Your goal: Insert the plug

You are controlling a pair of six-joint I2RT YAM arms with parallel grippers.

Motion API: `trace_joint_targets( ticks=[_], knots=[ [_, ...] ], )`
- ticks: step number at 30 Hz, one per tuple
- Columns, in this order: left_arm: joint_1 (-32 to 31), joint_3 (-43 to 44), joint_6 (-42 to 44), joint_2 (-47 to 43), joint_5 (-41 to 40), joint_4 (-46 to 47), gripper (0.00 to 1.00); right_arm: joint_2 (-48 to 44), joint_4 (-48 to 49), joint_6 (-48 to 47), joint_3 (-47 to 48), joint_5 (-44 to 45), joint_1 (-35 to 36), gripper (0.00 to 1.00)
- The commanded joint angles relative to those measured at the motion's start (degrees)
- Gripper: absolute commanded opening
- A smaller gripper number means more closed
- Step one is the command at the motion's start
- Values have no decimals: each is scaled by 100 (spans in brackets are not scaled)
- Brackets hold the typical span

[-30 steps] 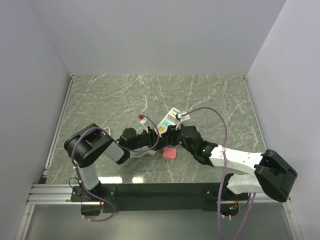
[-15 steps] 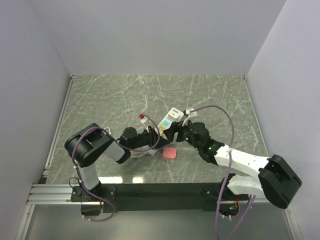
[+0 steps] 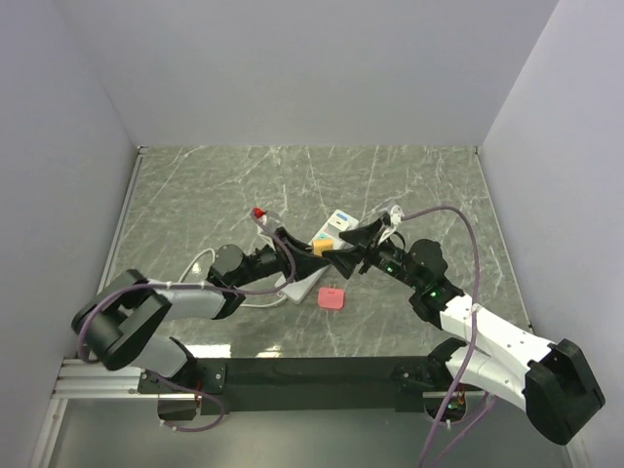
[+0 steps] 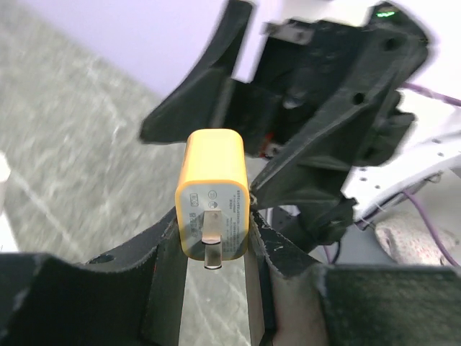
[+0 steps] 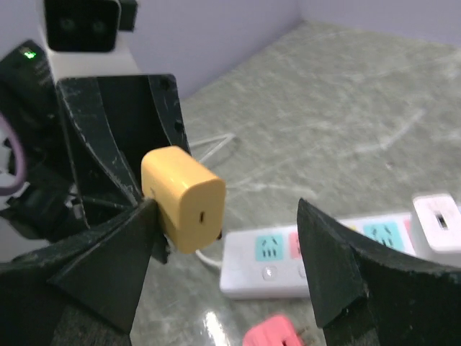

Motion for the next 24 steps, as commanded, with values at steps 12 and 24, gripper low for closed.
trace_joint_targets(
  ticks=[12,24],
  knots=[
    [12,-151,21,-811,588,480,15,491,2373,378,-175,-2599,-273,70],
    [3,-107,57,-785,808,479,21,816,3313,861,-210,-3021,-264,40]
  ],
)
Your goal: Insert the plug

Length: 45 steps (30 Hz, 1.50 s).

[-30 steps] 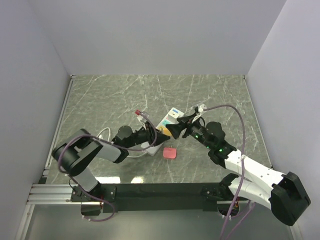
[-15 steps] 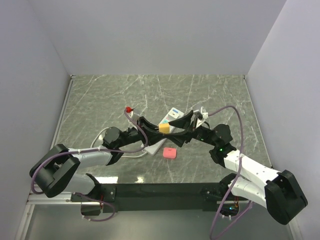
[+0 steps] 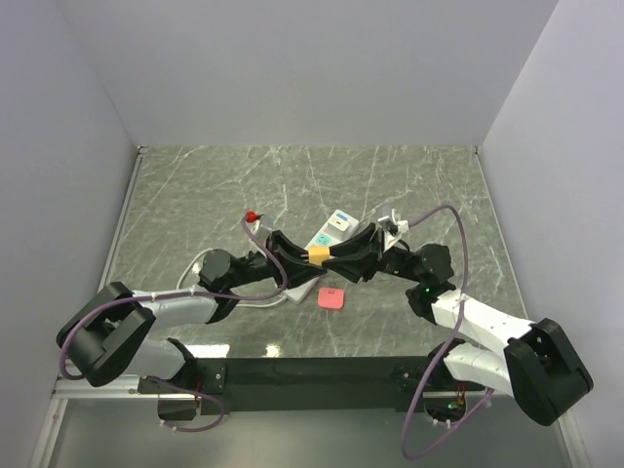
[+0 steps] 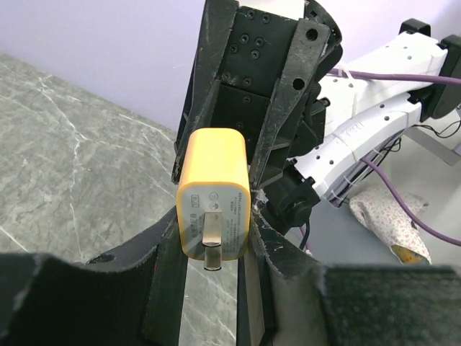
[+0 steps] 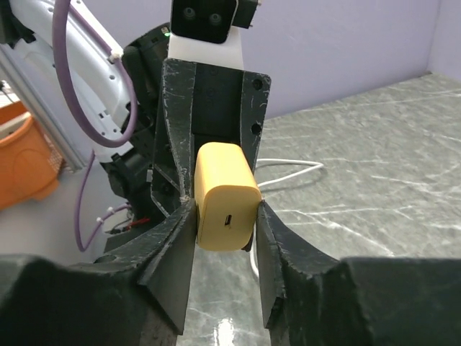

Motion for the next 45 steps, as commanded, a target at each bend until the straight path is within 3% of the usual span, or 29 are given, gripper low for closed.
trace_joint_targets(
  ticks=[1,7,17,23,30,33,36,38,41,45],
  knots=[
    [3,42,11,-5,119,357,23,194,895,295,48,-479,42,38],
    [-14,41,-174,285,418,744,40,668,1363,516,241,-629,50,21],
    [-14,121,80,294,427,375,53,651,854,129,469,-409,42,0],
    [-14,-2,475,-12,68,-351,66,354,28,-205,601,3,-125,0],
    [-14,-371,1327,-864,-995,-1766,71,-455,-2034,-880,979,1336,-451,0],
    [-14,-521,1530,-1085,-1855,-2225,72,-719,-2903,-926,1154,1856,-459,0],
    [-5,-574,1574,-1182,-3304,-3041,72,-843,-3678,-847,1348,2507,-459,0],
    [-14,-600,1566,-1156,-4173,-3211,72,-869,-4040,-803,1436,2989,-451,0],
    [-14,-723,1496,-1042,-4791,-3150,72,-826,-4490,-741,1366,3596,-459,0],
    [-14,-679,1452,-665,-5029,-2948,73,-571,-4937,-741,1392,4107,-442,0]
  ],
)
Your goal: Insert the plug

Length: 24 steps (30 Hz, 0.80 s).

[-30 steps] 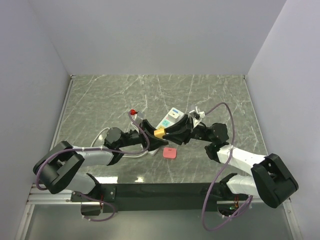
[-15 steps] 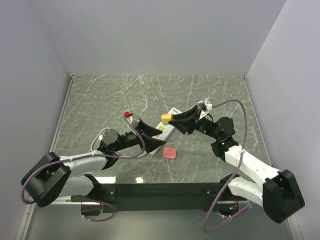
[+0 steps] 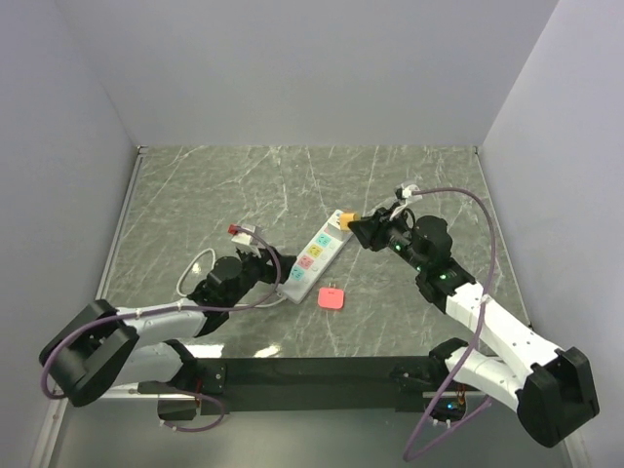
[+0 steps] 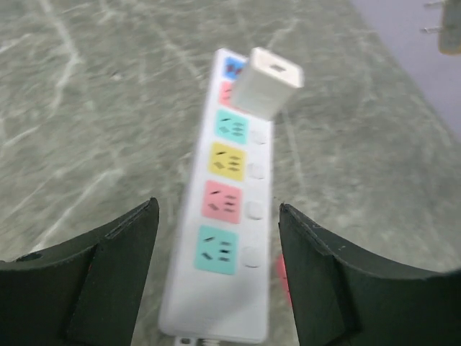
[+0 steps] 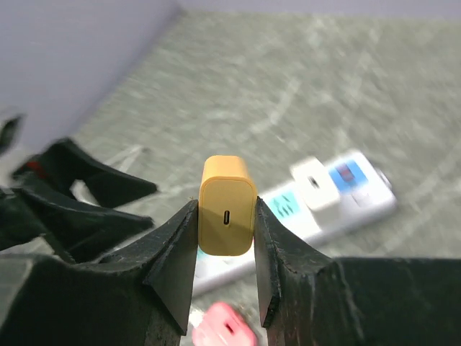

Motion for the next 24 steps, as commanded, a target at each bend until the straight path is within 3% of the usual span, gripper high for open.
trace_joint_targets(
  ticks=[1,14,24],
  knots=[
    [-14,66,59,430,-864,97,73,225,-576,11,177,884,-7,0],
    [258,224,-248,1338,-1330,150,73,1807,-1015,20,775,2159,-7,0],
    [346,576,-468,2119,-1315,-79,73,2748,-770,46,1354,1791,2,0]
  ],
)
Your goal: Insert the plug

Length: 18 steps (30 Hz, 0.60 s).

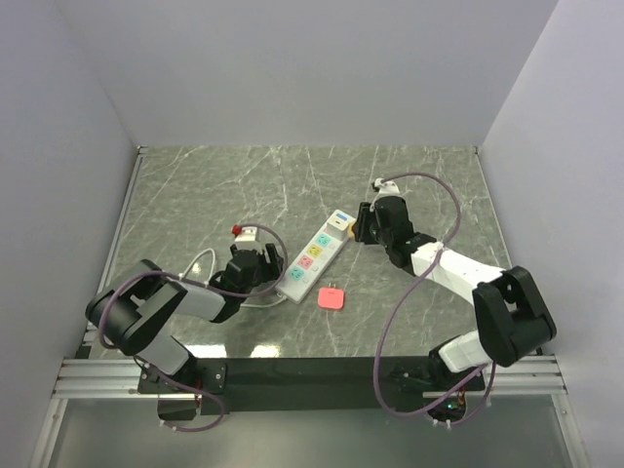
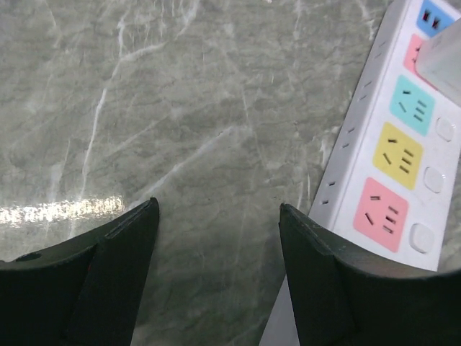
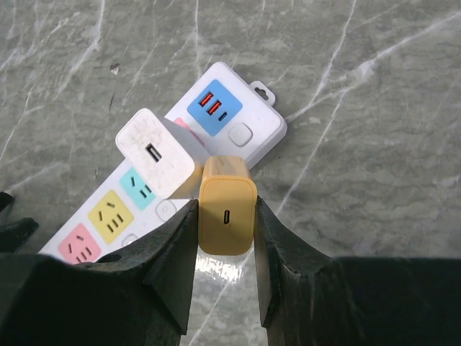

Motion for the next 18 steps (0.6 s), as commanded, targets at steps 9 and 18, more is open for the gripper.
trace_joint_targets(
  ticks=[9,18],
  knots=[
    [-39,389,-101,493,628,0,72,599,501,72,905,-342,46,0],
    [-276,398,-267,608,1015,114,72,1662,677,257,1704,-693,186,0]
  ],
)
